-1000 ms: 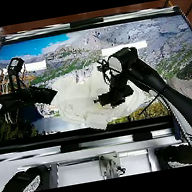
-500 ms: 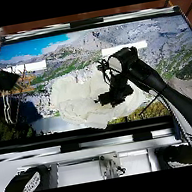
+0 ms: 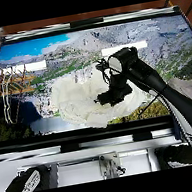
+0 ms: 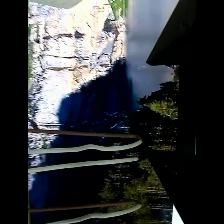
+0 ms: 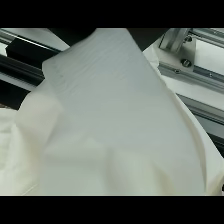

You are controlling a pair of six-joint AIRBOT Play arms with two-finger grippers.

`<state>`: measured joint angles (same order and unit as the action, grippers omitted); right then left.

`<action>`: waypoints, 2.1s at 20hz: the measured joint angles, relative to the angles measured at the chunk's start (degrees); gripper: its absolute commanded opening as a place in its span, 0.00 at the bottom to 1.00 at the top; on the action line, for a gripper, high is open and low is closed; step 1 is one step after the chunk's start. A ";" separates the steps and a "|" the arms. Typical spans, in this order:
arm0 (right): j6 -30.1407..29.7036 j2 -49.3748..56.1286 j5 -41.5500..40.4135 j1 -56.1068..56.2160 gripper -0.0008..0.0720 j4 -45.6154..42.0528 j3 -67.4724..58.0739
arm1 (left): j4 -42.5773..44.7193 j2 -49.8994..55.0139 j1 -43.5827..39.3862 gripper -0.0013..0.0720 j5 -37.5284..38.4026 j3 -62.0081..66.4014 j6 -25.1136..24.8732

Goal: Fold the shirts.

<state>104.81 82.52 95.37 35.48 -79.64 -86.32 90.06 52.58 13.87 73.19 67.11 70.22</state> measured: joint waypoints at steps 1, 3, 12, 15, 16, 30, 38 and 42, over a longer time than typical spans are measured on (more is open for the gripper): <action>-0.07 0.00 0.02 -0.02 0.13 0.00 0.00 | 1.33 0.00 0.13 0.83 -1.25 -2.51 -0.20; -0.24 0.00 0.11 0.00 0.13 0.02 0.00 | 3.50 0.02 0.33 0.74 -4.94 -7.58 -0.42; 2.12 0.00 0.72 0.00 0.13 0.00 0.00 | 6.16 4.00 5.01 0.76 -18.58 -19.39 -1.18; 3.06 0.00 0.76 -0.02 0.13 0.00 0.00 | 5.46 6.56 5.90 0.76 -21.22 -20.09 -2.14; 3.26 0.00 0.79 0.00 0.13 0.00 0.00 | 5.31 7.21 6.12 0.76 -21.99 -20.22 -2.36; 4.46 0.00 0.66 0.00 0.13 0.00 0.00 | 4.46 11.69 7.13 0.76 -25.99 -20.50 -2.93; 4.46 0.00 1.27 -0.02 0.13 0.00 0.00 | 4.44 13.51 7.15 0.76 -28.24 -20.50 -2.95; 4.44 0.00 1.70 0.00 0.13 0.00 0.00 | 4.44 14.75 7.13 0.75 -28.92 -20.48 -2.97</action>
<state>109.25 82.52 97.08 35.48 -79.64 -86.32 94.50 67.33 20.99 44.27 46.63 67.24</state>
